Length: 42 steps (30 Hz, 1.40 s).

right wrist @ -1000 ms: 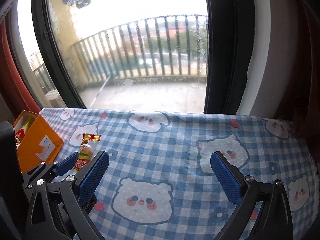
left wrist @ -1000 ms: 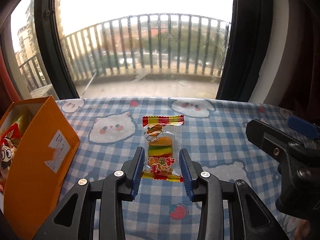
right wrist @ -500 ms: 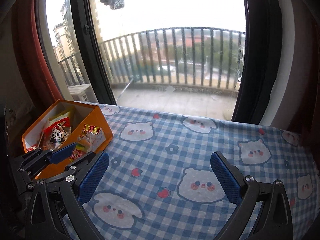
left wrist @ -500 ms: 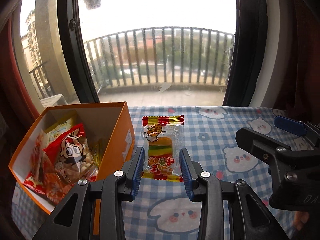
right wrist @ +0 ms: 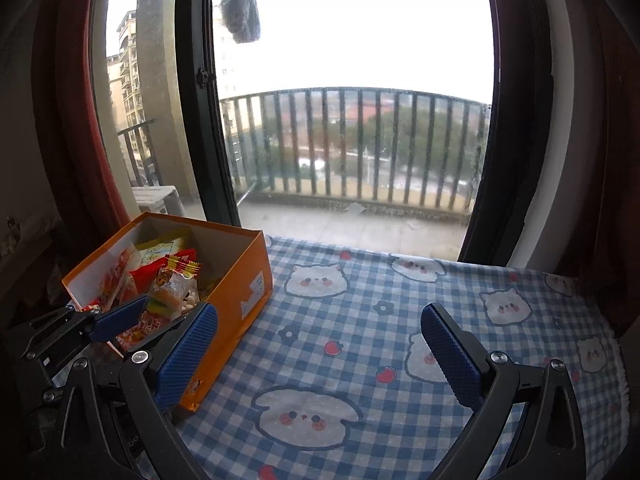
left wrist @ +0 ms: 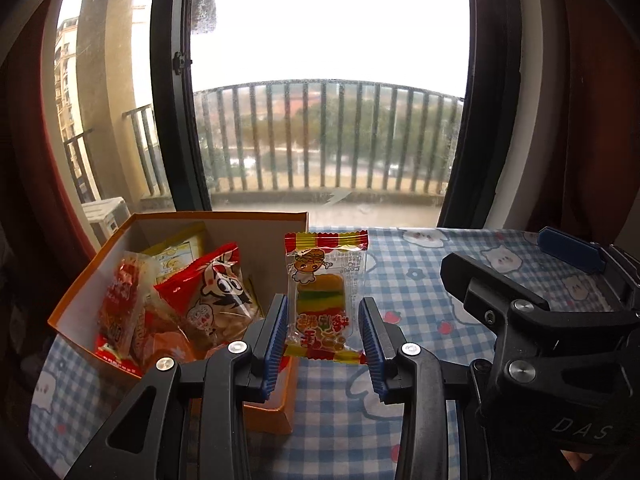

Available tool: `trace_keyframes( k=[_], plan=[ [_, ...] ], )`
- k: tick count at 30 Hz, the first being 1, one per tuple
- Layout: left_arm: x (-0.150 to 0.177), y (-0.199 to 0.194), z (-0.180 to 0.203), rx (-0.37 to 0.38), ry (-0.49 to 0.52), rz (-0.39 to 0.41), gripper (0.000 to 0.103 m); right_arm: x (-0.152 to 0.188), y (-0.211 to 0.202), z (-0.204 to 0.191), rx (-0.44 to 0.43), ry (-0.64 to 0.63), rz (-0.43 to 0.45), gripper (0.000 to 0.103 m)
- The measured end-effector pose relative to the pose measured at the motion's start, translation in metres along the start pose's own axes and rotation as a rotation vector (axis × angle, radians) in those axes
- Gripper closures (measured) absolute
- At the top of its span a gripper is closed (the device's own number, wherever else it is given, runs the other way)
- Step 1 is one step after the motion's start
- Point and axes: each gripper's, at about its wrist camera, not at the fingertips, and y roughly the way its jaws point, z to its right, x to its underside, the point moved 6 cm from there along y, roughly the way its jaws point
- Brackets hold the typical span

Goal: Organize snacks
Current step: 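Lift and carry the candy over the orange box with the left tool, then lower the candy into the box and open the left tool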

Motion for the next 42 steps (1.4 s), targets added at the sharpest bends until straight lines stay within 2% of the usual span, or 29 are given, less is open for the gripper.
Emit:
trace_keyframes(
  k=[5,11,15,18,22,24,25,26,27,31,34,42],
  plan=[
    [0.005,-0.009,-0.041,-0.012,-0.016,0.019,0.067,-0.003,-0.004,-0.045,0.039,-0.052,0.032,0.0],
    [0.004,0.0,-0.093,-0.041,-0.022,0.019,0.067,-0.009,0.013,-0.103,0.043,-0.101,0.048,0.0],
    [0.0,0.011,-0.119,-0.082,-0.017,0.021,0.067,-0.009,0.037,-0.117,0.048,0.003,0.083,0.0],
    [0.0,0.025,-0.129,-0.068,-0.003,0.015,0.066,-0.004,0.062,-0.123,0.001,0.093,0.037,0.0],
    [0.001,0.041,-0.126,-0.046,0.016,0.034,0.065,0.003,0.084,-0.126,-0.005,0.126,-0.007,0.0],
    [0.004,0.047,-0.117,0.009,0.035,0.017,0.05,0.006,0.089,-0.126,0.018,0.113,-0.018,0.0],
    [0.006,0.047,-0.114,0.019,0.041,0.016,0.034,0.008,0.092,-0.127,0.024,0.099,-0.026,0.0],
    [0.008,0.047,-0.113,0.015,0.039,0.027,0.022,0.01,0.092,-0.127,0.029,0.085,-0.03,0.0],
    [0.01,0.045,-0.111,0.011,0.037,0.039,0.018,0.012,0.091,-0.128,0.034,0.073,-0.033,0.0],
    [0.014,0.036,-0.104,0.041,0.032,0.037,0.012,0.017,0.083,-0.125,0.042,0.07,-0.02,0.0],
    [0.018,0.026,-0.101,0.022,0.023,0.053,0.005,0.021,0.072,-0.121,0.034,0.094,-0.025,0.0],
    [0.033,-0.01,-0.078,0.022,0.029,0.091,0.001,0.036,0.021,-0.11,0.064,0.092,0.03,0.0]
  ],
)
